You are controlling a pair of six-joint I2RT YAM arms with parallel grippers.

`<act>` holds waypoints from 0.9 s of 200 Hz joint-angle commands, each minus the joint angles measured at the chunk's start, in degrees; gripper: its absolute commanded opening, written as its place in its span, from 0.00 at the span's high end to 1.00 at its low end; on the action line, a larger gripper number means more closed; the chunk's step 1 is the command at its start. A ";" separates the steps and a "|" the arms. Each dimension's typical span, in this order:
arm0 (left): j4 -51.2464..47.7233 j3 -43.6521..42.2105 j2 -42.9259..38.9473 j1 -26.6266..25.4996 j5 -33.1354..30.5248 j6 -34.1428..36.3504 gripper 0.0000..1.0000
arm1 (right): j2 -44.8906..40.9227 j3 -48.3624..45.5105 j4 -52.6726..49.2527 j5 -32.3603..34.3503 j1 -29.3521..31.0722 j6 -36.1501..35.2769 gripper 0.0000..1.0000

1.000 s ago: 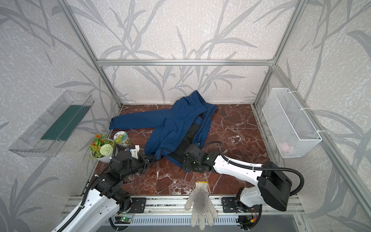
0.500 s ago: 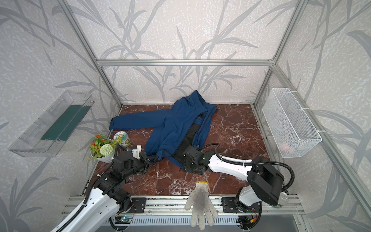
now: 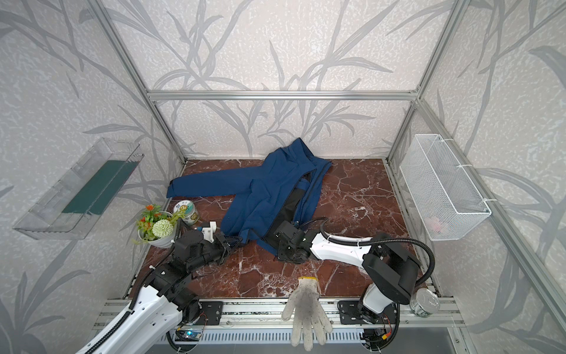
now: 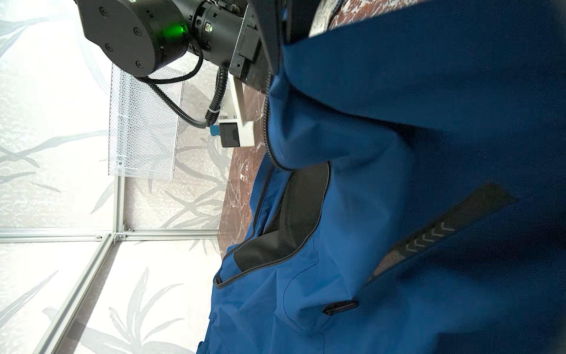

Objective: Zip up the jacket

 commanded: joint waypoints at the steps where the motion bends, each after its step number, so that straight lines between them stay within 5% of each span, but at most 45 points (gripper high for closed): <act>1: 1.24 -0.78 -0.06 0.09 -0.19 -0.51 1.00 | 1.22 1.27 -0.37 0.44 -0.14 -0.36 0.56; 96: -0.07 -0.96 -0.42 0.14 -0.70 -0.13 1.00 | 6.61 3.19 -3.42 2.28 -0.58 -1.96 0.66; 180: -1.24 -0.61 -0.88 0.34 -0.98 0.21 1.00 | 5.48 4.13 -5.14 2.37 -0.60 -3.43 0.92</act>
